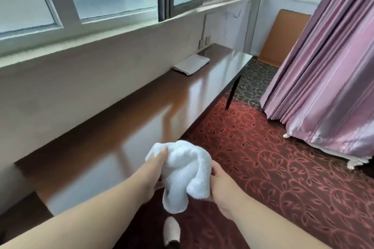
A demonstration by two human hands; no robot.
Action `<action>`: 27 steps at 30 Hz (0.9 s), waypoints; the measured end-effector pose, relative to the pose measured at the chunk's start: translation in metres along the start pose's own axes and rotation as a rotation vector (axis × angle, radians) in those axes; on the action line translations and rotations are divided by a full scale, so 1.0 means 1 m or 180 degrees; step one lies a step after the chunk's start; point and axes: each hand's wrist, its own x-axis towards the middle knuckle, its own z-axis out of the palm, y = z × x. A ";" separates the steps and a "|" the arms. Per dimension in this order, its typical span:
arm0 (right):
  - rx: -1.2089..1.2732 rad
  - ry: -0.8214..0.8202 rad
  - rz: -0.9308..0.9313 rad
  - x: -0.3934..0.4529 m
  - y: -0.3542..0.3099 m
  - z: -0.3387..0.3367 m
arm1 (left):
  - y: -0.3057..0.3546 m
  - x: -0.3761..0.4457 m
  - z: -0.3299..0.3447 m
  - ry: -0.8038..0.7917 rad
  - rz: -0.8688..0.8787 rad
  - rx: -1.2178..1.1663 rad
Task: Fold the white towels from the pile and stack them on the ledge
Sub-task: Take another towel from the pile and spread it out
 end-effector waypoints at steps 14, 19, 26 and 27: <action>-0.1249 -0.0166 -0.0436 0.312 -0.129 -0.068 | 0.179 0.272 -0.055 0.0782 0.0184 0.0335; -0.1940 -0.0044 -0.1424 0.417 -0.164 -0.047 | 0.198 0.298 -0.113 0.1614 0.0106 0.1074; -0.4123 -0.0234 -0.2247 0.552 -0.159 -0.023 | 0.167 0.313 -0.164 0.2467 -0.0528 0.2152; -0.4473 -0.0602 -0.1913 0.568 -0.152 -0.020 | 0.158 0.316 -0.165 0.2429 -0.0748 0.2194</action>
